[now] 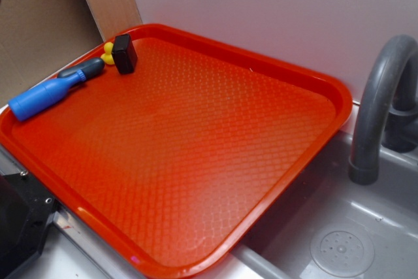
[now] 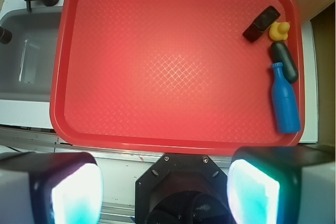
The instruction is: Grab the black box.
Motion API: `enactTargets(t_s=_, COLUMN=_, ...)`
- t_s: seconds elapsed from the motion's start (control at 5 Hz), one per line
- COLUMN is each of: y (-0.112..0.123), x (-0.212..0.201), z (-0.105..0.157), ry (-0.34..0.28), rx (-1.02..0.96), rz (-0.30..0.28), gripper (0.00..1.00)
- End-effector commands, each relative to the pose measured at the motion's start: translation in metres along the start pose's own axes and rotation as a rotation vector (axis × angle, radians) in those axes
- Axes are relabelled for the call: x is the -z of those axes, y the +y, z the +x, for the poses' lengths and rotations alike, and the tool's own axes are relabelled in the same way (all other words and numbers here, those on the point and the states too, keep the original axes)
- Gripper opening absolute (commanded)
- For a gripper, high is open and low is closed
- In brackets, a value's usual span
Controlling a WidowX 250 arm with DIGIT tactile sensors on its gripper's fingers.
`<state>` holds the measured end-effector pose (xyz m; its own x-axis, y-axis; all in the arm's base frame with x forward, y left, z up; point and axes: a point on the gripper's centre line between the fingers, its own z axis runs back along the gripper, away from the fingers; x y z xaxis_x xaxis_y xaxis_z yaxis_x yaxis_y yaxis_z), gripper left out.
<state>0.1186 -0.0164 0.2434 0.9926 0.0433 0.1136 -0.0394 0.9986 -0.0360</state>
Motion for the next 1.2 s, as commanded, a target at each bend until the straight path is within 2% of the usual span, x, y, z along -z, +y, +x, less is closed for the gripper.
enactTargets(t_s=0.0, y=0.0, x=0.0, z=0.0, ry=0.0, rx=0.0, rz=0.0, gripper=1.0)
enactTargets(t_s=0.2, y=0.05, x=0.054, z=0.046, ry=0.096, rx=-0.165, rz=0.069, gripper=1.0)
enactTargets(t_s=0.4, y=0.085, x=0.08, z=0.087, ry=0.026, rx=-0.359, rz=0.082, gripper=1.0)
enactTargets(t_s=0.6, y=0.117, x=0.101, z=0.109, ry=-0.071, rx=-0.607, rz=0.102, gripper=1.0)
enactTargets(t_s=0.8, y=0.139, x=0.113, z=0.111, ry=-0.166, rx=-0.807, rz=0.127, gripper=1.0)
enactTargets(t_s=1.0, y=0.152, x=0.126, z=0.112, ry=-0.204, rx=-0.824, rz=0.151, gripper=1.0)
